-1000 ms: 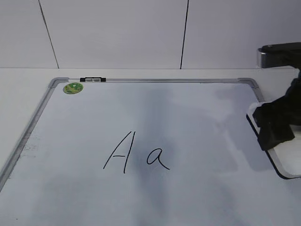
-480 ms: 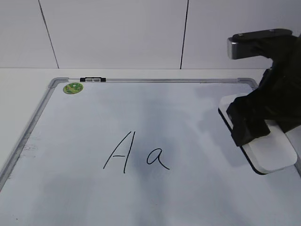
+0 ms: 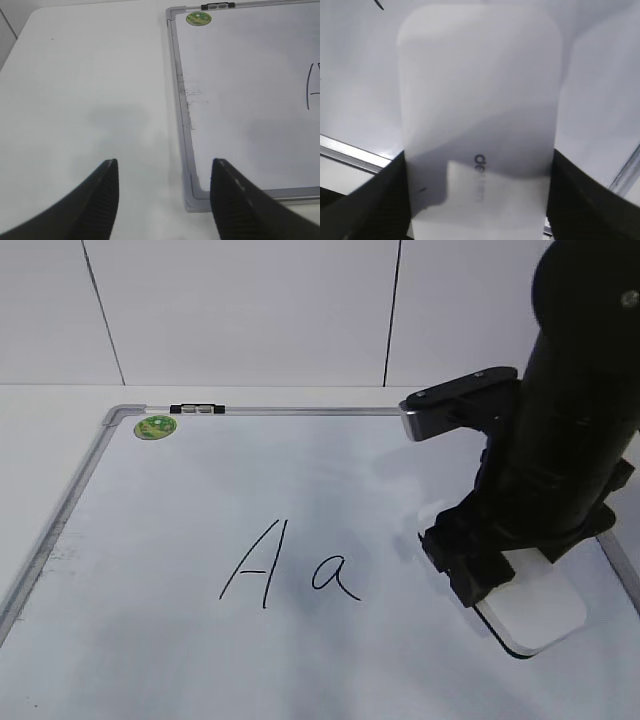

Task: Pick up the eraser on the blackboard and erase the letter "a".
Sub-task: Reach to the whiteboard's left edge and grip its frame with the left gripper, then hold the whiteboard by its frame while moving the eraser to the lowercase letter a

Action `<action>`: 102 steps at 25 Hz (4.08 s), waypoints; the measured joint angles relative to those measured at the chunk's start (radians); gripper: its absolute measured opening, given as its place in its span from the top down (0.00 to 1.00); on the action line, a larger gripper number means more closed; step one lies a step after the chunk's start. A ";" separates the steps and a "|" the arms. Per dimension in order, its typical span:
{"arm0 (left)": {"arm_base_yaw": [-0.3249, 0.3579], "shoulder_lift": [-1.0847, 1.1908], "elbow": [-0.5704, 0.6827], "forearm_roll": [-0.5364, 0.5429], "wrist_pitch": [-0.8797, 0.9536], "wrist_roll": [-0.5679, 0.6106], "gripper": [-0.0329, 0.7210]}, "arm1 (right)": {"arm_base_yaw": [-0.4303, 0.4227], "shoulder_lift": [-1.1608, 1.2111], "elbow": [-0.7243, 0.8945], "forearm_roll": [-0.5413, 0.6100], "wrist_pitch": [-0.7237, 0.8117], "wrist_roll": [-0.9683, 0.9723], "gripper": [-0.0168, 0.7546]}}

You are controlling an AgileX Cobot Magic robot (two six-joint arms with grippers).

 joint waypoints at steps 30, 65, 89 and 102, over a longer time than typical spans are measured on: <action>-0.024 1.174 -0.598 -0.121 -0.071 0.000 0.45 | 0.002 0.044 -0.039 -0.031 0.009 -0.004 0.25; -0.024 1.888 -0.755 -0.128 -0.181 -0.002 0.48 | 0.002 0.045 -0.039 -0.045 0.028 0.014 0.25; -0.024 1.957 -0.759 -0.134 -0.187 -0.002 0.59 | 0.002 0.045 -0.039 -0.047 0.028 0.015 0.25; -0.024 1.967 -0.766 -0.157 -0.185 -0.002 0.71 | 0.002 0.045 -0.039 -0.050 0.028 0.015 0.25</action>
